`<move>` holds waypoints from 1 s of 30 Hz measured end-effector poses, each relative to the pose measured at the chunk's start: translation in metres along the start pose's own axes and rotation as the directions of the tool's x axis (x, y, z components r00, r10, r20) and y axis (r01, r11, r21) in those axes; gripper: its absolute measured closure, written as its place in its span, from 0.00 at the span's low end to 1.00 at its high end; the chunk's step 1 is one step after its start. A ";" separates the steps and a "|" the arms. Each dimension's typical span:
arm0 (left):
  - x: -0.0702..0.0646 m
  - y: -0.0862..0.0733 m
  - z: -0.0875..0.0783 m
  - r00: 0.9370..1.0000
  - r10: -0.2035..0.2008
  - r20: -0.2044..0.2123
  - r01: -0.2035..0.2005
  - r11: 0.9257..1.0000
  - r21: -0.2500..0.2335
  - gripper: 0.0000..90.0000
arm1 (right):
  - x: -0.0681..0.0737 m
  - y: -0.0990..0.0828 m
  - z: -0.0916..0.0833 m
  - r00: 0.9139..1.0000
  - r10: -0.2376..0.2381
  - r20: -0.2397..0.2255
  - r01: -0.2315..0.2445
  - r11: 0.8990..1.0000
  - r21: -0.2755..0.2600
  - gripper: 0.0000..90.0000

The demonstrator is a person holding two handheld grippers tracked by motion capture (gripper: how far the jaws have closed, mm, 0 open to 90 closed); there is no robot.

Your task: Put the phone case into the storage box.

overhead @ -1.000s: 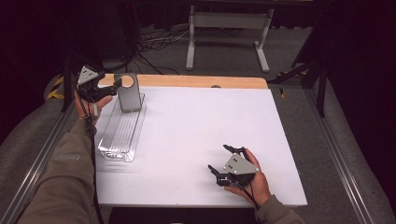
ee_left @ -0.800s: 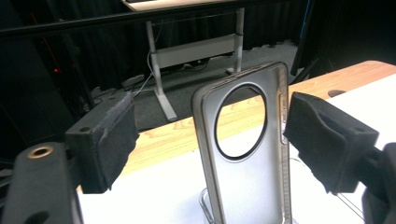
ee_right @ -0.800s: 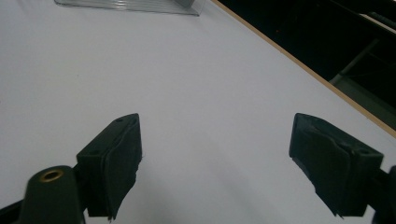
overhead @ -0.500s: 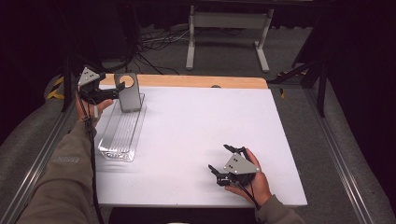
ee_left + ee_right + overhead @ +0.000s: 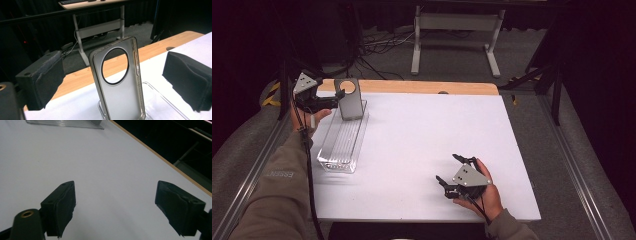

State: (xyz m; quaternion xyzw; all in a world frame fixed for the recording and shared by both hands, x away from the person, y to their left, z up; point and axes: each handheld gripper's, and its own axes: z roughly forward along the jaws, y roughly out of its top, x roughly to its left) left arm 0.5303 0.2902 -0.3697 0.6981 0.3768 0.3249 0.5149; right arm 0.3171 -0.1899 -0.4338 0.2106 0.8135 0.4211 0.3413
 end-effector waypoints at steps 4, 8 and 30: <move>-0.001 0.000 -0.002 1.000 0.012 0.008 -0.012 1.000 0.005 0.04 | 0.000 0.000 0.000 1.000 -0.001 -0.002 0.001 1.000 0.001 0.20; -0.002 0.000 -0.005 1.000 0.011 0.014 -0.011 1.000 -0.005 0.05 | 0.000 0.000 0.000 1.000 -0.003 -0.003 0.003 1.000 -0.001 0.20; -0.019 0.002 -0.024 0.999 0.028 0.037 -0.026 0.998 -0.052 0.05 | -0.001 0.001 -0.001 1.000 -0.002 -0.001 0.002 1.000 -0.010 0.20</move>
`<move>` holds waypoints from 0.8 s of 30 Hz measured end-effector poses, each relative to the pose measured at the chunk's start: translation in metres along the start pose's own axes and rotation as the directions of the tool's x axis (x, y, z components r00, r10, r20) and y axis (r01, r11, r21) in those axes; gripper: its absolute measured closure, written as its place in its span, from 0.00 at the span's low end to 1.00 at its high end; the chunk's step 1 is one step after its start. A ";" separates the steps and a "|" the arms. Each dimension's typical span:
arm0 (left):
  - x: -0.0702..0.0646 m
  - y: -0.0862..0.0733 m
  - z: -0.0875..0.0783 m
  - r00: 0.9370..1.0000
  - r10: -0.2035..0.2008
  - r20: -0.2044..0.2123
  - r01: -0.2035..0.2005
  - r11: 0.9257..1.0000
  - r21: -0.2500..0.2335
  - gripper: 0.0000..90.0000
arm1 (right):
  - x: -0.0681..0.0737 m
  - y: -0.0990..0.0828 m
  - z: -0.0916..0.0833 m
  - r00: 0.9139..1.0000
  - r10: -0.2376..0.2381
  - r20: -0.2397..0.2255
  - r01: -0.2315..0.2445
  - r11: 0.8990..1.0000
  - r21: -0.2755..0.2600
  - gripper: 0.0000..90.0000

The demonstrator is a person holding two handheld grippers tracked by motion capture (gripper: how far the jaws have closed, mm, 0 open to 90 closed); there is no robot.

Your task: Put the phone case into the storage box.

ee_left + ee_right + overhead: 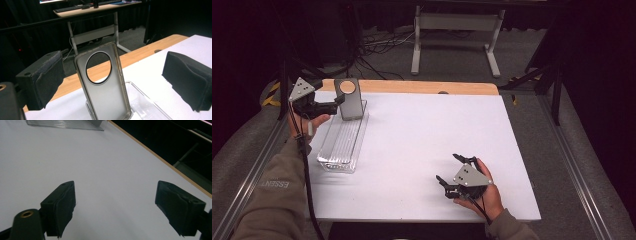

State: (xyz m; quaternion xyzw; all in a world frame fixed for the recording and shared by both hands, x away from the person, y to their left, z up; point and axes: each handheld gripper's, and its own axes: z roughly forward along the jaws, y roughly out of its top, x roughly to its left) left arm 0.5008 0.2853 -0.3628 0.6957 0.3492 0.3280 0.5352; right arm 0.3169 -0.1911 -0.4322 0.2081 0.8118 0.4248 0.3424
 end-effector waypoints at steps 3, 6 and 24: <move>-0.003 -0.001 -0.003 1.000 0.006 -0.004 -0.006 1.000 0.002 0.05 | 0.000 0.000 0.000 1.000 -0.001 -0.001 0.001 1.000 0.000 0.20; -0.007 -0.001 -0.008 1.000 0.008 -0.012 -0.008 1.000 -0.007 0.06 | 0.000 0.000 0.000 1.000 0.000 -0.001 0.000 1.000 0.000 0.20; -0.017 -0.004 -0.019 1.000 0.013 0.020 -0.013 0.999 -0.042 0.06 | 0.000 0.001 0.001 1.000 0.003 0.001 -0.003 1.000 0.000 0.20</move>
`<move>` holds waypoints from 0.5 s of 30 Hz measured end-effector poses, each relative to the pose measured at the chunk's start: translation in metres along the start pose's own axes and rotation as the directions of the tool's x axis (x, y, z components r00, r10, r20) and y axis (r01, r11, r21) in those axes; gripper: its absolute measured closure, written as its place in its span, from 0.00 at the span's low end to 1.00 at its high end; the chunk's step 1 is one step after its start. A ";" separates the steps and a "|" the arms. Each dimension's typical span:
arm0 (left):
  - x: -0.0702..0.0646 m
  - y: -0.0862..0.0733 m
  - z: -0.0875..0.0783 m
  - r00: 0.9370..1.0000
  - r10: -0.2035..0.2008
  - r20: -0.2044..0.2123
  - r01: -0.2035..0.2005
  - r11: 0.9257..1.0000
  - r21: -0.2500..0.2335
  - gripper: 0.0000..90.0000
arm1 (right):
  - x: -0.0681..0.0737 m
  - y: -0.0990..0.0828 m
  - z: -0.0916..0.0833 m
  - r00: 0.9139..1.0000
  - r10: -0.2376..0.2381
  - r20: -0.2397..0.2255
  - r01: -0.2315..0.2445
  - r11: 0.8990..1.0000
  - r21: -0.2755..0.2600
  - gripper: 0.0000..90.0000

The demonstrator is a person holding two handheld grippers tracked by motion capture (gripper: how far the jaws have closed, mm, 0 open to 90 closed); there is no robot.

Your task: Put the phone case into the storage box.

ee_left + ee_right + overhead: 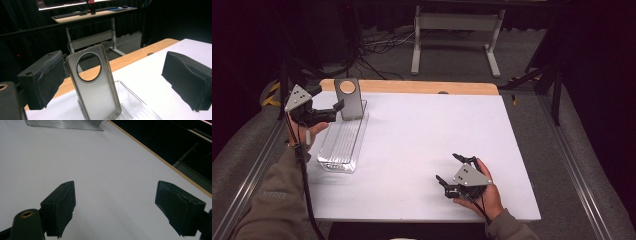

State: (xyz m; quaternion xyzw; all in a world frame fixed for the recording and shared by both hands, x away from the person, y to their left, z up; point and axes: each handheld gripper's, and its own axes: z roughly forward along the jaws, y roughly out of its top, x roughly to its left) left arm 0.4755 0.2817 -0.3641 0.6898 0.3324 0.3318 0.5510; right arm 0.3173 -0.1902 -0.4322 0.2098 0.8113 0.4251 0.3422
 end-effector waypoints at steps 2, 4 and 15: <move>-0.002 0.000 0.000 1.000 -0.004 0.006 0.004 1.000 -0.007 0.06 | 0.000 0.000 0.000 1.000 -0.002 0.000 0.002 1.000 0.001 0.20; -0.003 0.001 -0.001 1.000 -0.001 0.010 0.001 1.000 -0.011 0.06 | 0.000 0.000 0.000 1.000 -0.002 0.001 0.002 1.000 0.000 0.20; -0.013 -0.001 -0.004 0.999 0.022 0.037 -0.021 1.000 -0.020 0.05 | -0.001 0.001 -0.003 1.000 0.001 0.011 0.000 1.000 -0.025 0.19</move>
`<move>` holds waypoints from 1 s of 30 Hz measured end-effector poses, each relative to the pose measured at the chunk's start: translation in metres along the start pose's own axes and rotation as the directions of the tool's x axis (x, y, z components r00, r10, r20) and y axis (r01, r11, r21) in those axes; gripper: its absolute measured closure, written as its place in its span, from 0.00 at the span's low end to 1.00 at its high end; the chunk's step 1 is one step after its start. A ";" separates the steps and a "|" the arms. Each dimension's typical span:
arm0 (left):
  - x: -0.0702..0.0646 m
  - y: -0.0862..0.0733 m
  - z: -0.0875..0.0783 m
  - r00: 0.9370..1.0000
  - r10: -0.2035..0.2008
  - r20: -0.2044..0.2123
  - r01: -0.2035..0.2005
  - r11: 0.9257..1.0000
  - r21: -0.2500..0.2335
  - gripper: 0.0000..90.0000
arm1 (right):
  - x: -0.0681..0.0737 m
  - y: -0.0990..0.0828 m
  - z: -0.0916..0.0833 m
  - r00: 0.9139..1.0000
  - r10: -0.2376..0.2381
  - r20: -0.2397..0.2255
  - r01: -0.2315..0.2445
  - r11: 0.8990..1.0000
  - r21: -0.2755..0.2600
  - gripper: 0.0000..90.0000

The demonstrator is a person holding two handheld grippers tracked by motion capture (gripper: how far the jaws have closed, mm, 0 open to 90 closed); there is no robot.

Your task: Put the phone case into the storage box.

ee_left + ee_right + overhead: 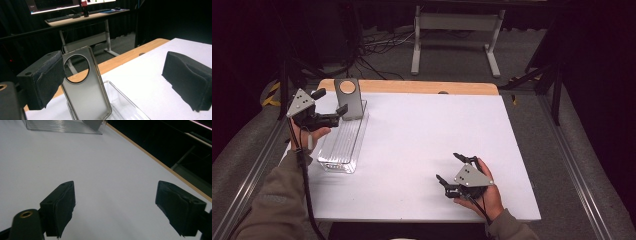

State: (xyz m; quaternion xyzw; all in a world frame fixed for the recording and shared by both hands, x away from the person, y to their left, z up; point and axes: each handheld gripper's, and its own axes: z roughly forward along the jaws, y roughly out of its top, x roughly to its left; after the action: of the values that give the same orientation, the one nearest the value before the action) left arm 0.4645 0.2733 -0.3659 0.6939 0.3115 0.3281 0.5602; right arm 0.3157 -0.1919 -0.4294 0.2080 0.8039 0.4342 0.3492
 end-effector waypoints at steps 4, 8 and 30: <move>-0.003 0.000 -0.001 1.000 0.003 0.005 -0.003 1.000 -0.001 0.05 | 0.000 0.000 -0.001 1.000 -0.004 0.003 0.004 1.000 -0.001 0.19; -0.005 0.001 -0.002 1.000 0.002 0.011 -0.002 1.000 -0.003 0.05 | 0.000 0.000 -0.001 1.000 -0.003 0.005 0.003 1.000 -0.003 0.19; -0.023 0.008 -0.015 0.999 0.017 0.041 -0.015 0.999 -0.034 0.06 | -0.001 0.001 -0.003 1.000 -0.003 0.007 0.003 1.000 -0.010 0.19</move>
State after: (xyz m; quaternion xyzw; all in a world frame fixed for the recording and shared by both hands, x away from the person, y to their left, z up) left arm 0.4393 0.2626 -0.3582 0.6933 0.2889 0.3235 0.5755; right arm 0.3140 -0.1933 -0.4267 0.2064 0.8009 0.4369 0.3537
